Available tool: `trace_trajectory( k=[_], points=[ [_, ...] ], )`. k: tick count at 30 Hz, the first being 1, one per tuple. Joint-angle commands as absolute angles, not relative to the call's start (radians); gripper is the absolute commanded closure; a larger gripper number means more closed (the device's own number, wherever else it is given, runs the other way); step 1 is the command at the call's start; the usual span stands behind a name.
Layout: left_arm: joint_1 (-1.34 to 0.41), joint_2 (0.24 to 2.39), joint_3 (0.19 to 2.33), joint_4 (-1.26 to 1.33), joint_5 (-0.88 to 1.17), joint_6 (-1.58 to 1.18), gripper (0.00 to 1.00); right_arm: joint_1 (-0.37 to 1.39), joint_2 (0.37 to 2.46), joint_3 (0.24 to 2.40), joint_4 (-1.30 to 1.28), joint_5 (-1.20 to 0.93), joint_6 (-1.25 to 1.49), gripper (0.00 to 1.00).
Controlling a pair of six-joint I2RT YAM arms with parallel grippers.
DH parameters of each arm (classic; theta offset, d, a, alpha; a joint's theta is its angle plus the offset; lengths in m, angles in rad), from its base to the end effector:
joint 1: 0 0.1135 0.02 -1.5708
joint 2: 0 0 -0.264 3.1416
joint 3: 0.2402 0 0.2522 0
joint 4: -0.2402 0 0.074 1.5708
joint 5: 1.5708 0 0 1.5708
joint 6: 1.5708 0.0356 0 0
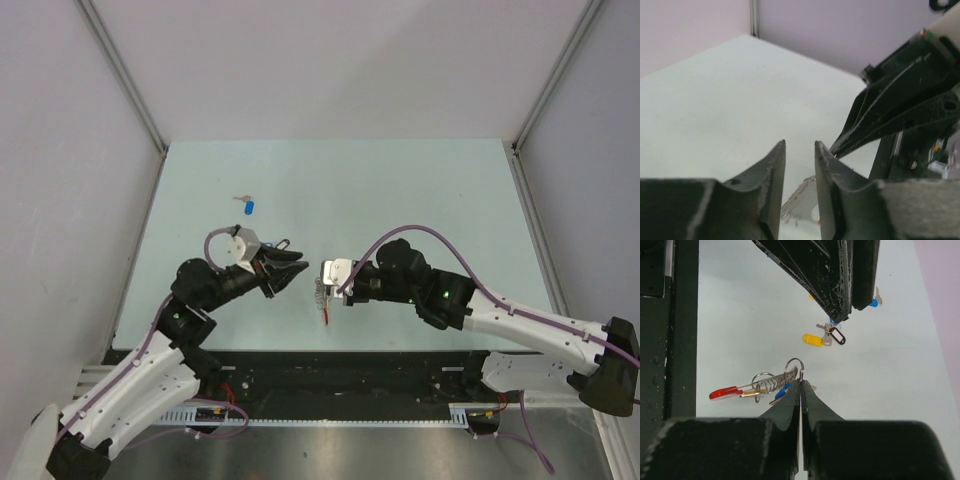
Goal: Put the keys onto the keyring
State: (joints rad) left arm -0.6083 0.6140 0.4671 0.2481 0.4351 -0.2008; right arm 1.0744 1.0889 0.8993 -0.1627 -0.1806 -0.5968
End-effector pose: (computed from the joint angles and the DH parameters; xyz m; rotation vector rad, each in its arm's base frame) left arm 0.1236 -0.1044 0.2998 0.6682 1.4059 -0.9659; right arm 0.1143 0.2245 0.3226 -1.5247 1.2132 0.4920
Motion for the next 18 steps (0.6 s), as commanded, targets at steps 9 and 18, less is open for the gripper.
trace_trajectory(
  k=[9,18],
  points=[
    [-0.603,0.842,0.776,-0.277,0.784,0.303,0.54,1.083,1.063,0.965,-0.189,-0.215,-0.632,1.00],
    [-0.606,0.925,0.796,-0.321,0.880,0.371,0.57,1.088,1.060,0.966,-0.186,-0.229,-0.629,1.00]
  ],
)
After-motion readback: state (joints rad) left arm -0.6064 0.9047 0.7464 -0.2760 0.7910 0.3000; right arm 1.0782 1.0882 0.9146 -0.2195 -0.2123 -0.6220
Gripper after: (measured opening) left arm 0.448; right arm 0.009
